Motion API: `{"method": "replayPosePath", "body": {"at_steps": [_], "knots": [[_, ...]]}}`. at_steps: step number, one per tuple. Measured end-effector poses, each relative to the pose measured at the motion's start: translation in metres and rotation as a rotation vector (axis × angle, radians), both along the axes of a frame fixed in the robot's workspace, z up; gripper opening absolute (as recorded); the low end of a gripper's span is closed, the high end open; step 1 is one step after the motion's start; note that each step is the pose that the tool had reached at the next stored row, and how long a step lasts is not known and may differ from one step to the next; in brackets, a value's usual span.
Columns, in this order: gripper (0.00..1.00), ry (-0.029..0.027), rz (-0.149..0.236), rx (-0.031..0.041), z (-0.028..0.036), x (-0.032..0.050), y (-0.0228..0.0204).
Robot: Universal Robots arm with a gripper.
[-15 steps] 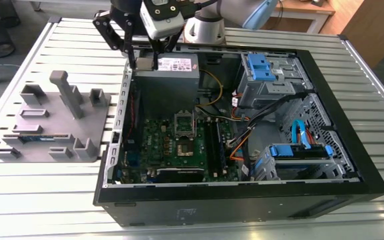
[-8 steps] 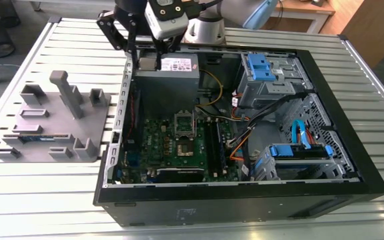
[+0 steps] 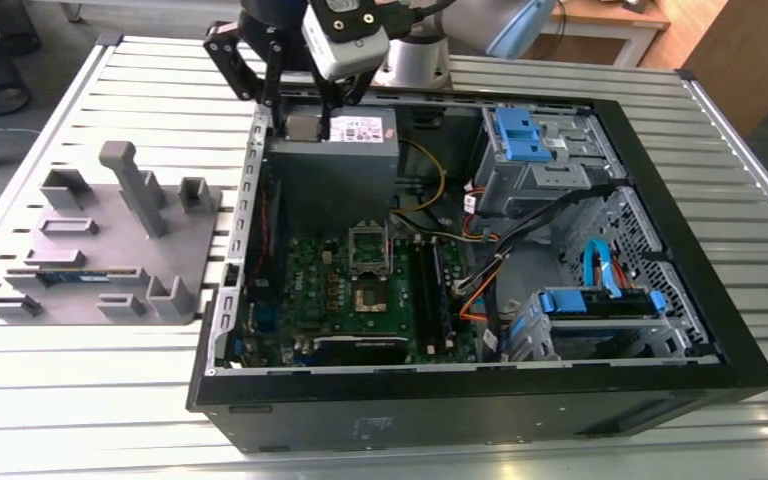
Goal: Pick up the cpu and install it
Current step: 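Pick up the cpu and move it towards the insertion slot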
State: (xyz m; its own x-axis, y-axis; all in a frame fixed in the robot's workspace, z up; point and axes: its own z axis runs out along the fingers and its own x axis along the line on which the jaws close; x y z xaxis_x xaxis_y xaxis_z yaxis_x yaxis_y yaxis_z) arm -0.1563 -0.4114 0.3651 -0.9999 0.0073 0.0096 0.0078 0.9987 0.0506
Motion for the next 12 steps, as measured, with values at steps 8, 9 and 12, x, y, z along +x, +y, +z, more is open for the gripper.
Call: {"method": "replayPosePath", "body": {"at_steps": [8,9,12], "knots": [[0.47,0.0029,0.0,0.0,0.0,0.0147,0.0],[0.47,0.0033,0.0,0.0,0.0,0.0166,0.0],[0.47,0.0045,0.0,0.0,0.0,0.0225,0.0]]}}
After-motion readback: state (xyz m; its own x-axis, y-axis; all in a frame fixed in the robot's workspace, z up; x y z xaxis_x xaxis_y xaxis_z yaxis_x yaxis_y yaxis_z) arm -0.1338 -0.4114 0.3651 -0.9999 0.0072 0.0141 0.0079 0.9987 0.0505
